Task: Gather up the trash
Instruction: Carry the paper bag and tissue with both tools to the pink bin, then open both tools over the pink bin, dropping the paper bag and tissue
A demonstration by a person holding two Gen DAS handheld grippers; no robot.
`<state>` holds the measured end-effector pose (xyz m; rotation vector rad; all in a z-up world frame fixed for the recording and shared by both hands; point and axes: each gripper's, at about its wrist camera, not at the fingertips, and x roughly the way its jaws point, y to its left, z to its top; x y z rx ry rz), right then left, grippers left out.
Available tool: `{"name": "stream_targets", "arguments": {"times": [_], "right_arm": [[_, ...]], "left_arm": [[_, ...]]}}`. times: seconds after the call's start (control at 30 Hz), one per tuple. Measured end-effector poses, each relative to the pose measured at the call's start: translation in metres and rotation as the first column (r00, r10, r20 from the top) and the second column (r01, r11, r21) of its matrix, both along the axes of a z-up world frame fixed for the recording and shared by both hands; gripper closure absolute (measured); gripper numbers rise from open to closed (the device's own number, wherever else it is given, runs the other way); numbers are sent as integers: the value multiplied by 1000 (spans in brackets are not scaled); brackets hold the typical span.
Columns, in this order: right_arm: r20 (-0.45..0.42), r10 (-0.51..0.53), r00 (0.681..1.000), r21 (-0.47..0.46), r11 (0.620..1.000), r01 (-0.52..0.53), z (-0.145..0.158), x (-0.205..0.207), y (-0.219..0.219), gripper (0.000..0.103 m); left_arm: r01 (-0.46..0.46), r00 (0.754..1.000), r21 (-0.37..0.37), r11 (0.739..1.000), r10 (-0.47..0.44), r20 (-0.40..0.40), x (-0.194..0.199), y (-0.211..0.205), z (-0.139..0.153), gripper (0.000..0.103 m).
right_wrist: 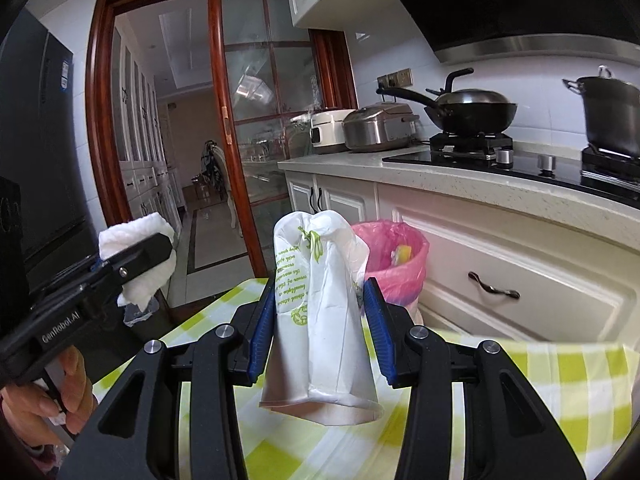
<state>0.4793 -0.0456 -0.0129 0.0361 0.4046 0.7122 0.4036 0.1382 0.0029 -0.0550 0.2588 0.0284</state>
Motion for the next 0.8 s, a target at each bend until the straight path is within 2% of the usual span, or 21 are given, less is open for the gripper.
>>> {"name": "stream_targets", "arguments": {"times": [0.23,0.47,0.6,0.8], "right_arm": [[-26,28,999,-37,999,-29,-7,103,31,61],[-60,46,997,-24,999,-47,-21,207,69,61],[-103,71,992,-6,997,-72,-39,260,84,61],[-150,85,985,-47,995,-93,-70,327,107,59]], "left_arm": [[26,997,-29,999,-28,-70,113,33,-8,75],[25,995,-82,996,-32,-89,221,66,-19,75],[22,993,-103,994,-33,-113,274,85,-39,73],[29,984,-110,994,-47,-169,330,100,-75,68]]}}
